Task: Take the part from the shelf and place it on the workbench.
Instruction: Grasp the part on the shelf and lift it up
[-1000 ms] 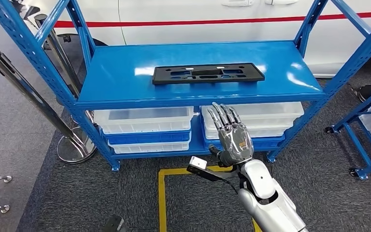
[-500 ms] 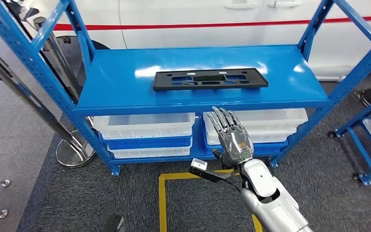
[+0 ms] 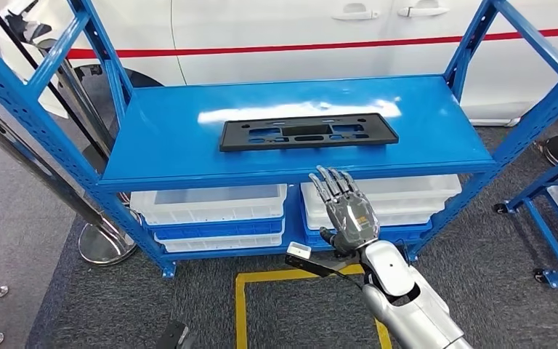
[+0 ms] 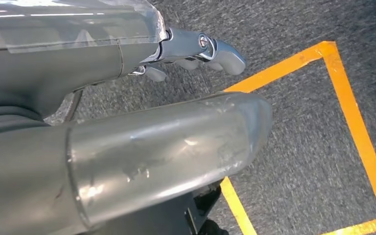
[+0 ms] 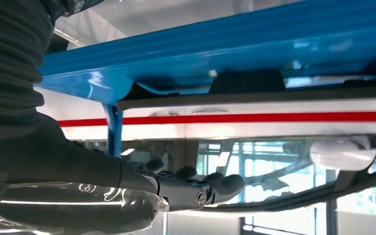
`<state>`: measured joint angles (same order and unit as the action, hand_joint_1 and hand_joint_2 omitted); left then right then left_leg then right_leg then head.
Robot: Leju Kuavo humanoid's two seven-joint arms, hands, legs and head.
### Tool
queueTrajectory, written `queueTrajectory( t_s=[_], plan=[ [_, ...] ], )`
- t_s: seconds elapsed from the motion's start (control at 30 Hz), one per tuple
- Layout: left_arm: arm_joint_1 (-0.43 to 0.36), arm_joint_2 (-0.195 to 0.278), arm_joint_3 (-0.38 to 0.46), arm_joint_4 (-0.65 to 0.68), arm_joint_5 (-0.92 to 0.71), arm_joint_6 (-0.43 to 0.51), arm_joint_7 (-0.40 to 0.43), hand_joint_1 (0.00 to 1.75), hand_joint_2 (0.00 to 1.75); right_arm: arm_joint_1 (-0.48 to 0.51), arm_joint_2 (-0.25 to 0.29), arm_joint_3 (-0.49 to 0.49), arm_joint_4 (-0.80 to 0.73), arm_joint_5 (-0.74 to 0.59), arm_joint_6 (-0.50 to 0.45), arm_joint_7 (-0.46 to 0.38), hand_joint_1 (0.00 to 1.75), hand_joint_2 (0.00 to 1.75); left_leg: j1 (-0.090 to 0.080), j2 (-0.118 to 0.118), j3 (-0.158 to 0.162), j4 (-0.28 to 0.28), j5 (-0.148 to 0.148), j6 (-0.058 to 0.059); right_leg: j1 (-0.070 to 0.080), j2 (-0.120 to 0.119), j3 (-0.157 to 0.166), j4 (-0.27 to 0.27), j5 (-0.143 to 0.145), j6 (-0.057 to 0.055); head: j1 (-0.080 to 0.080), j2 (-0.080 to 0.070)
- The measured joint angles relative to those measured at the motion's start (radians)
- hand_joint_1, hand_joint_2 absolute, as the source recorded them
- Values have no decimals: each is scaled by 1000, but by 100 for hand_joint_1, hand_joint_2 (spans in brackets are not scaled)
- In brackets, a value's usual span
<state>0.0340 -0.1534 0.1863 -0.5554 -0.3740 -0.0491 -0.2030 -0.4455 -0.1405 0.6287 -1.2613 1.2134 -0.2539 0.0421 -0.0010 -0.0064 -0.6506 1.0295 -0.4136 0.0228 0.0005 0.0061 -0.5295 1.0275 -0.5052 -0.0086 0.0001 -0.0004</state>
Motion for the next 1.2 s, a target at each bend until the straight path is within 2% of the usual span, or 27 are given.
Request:
queueTrajectory(
  t_s=[0.07,0.13,0.23,0.27,0.3,0.33,0.4,0.43,0.47,0.57,0.6,0.63,0.67,0.73,0.77,0.8,0.83,0.87,0.9,0.97,1.0,1.03,1.1,1.13,1.2],
  plan=[
    [0,1,-3,0,1,1,-2,0,0,-1,-1,2,2,3,0,5,0,175,3,-1,18,-9,2,11,-1,0,7,12,-4,12,0,0],
    [-2,5,-9,0,4,0,-7,0,0,-3,-1,2,2,4,0,11,0,175,7,-2,39,-16,-3,21,-3,-1,-17,71,-23,20,1,0],
    [-4,13,-18,1,11,-5,-16,0,0,0,-1,3,2,4,0,19,0,175,8,-2,55,-17,-20,27,-9,-2,-130,238,-92,32,2,0],
    [-3,15,-20,2,13,-5,-18,0,0,4,-1,3,2,4,0,21,0,175,8,-2,61,-16,-27,26,-11,-2,-159,265,-102,35,2,0],
    [-1,17,-21,3,14,-5,-19,0,0,7,-1,4,2,5,0,24,0,175,8,-3,70,-16,-35,24,-13,-3,-174,262,-94,38,2,0],
    [0,18,-22,3,16,-5,-21,0,0,10,-1,4,2,5,0,26,0,175,8,-4,82,-15,-44,23,-14,-3,-170,223,-62,38,2,0],
    [3,19,-24,6,17,-5,-25,0,0,13,-2,4,0,6,0,32,0,175,7,-4,107,-14,-63,16,-13,-5,-138,95,35,32,2,0],
    [2,19,-25,7,17,-5,-27,0,0,14,-3,4,-1,7,1,34,0,175,7,-4,116,-14,-72,11,-10,-6,-124,44,66,26,2,0],
    [2,20,-26,9,17,-5,-29,0,0,17,-4,4,-3,8,2,36,0,175,6,-4,120,-16,-80,5,-7,-6,-117,16,84,20,2,0],
    [3,22,-29,12,17,-4,-31,0,0,27,-5,6,-12,10,3,38,0,175,5,-2,131,-12,-91,-14,-6,-2,-101,1,78,-2,1,0],
    [3,23,-30,12,18,-4,-31,0,0,27,-5,6,-15,11,3,39,0,175,6,-1,129,7,-94,-19,-7,-2,-90,-3,73,-9,1,0],
    [2,23,-30,12,18,-4,-32,0,0,27,-6,6,-17,11,3,40,0,175,7,0,114,41,-102,-24,-9,-2,-79,-6,69,-15,1,0],
    [1,24,-31,13,18,-4,-32,0,0,27,-6,6,-19,11,3,41,0,175,8,1,84,95,-118,-28,-9,-3,-68,-8,63,-20,1,0],
    [0,24,-32,13,18,-4,-32,0,0,29,-5,7,-21,13,3,41,0,175,9,1,1,222,-163,-34,-8,-4,-52,-9,48,-25,0,0],
    [1,25,-32,13,17,-4,-32,0,0,31,-5,7,-21,14,3,41,0,175,9,1,-33,261,-180,-35,-7,-3,-42,-9,39,-26,0,0],
    [2,25,-33,14,17,-4,-32,0,0,33,-5,8,-21,14,3,41,0,175,9,1,-52,267,-180,-34,-5,-2,-30,-9,30,-26,0,0],
    [3,27,-34,14,17,-4,-32,0,0,34,-5,8,-21,14,3,41,0,175,8,1,-54,237,-158,-30,-4,-1,-17,-9,20,-26,0,0],
    [3,28,-35,15,17,-4,-32,0,0,35,-5,8,-22,15,4,41,0,175,6,1,-42,179,-115,-23,-2,-1,-3,-9,10,-25,0,0],
    [3,30,-37,16,17,-4,-32,0,0,34,-5,8,-22,15,4,41,0,175,3,1,-26,109,-60,-14,0,0,10,-10,0,-24,0,0],
    [1,34,-41,17,17,-4,-31,0,0,34,-5,8,-22,15,6,42,0,175,-5,0,0,16,2,4,1,2,26,-12,-17,-15,0,0],
    [1,36,-42,18,17,-4,-31,0,0,35,-5,9,-22,15,7,43,0,175,-8,-1,5,-3,10,12,1,2,31,-11,-20,-9,0,0],
    [1,37,-43,19,17,-4,-31,0,0,35,-5,10,-23,15,7,43,0,175,-9,-1,13,-8,4,17,1,3,36,-8,-19,-2,0,0],
    [0,37,-45,19,17,-4,-32,0,0,34,-4,11,-25,15,7,43,0,175,-3,-2,38,-27,7,28,2,2,37,15,-16,6,0,0],
    [-1,37,-46,19,17,-4,-32,0,0,32,-5,11,-26,15,7,43,0,175,1,-2,53,-35,6,31,2,1,24,44,-21,10,0,0],
    [-5,38,-47,19,18,-4,-32,0,0,29,-5,11,-28,15,7,44,0,175,4,-1,70,-42,0,36,-2,0,-40,145,-57,20,2,0]
  ],
)
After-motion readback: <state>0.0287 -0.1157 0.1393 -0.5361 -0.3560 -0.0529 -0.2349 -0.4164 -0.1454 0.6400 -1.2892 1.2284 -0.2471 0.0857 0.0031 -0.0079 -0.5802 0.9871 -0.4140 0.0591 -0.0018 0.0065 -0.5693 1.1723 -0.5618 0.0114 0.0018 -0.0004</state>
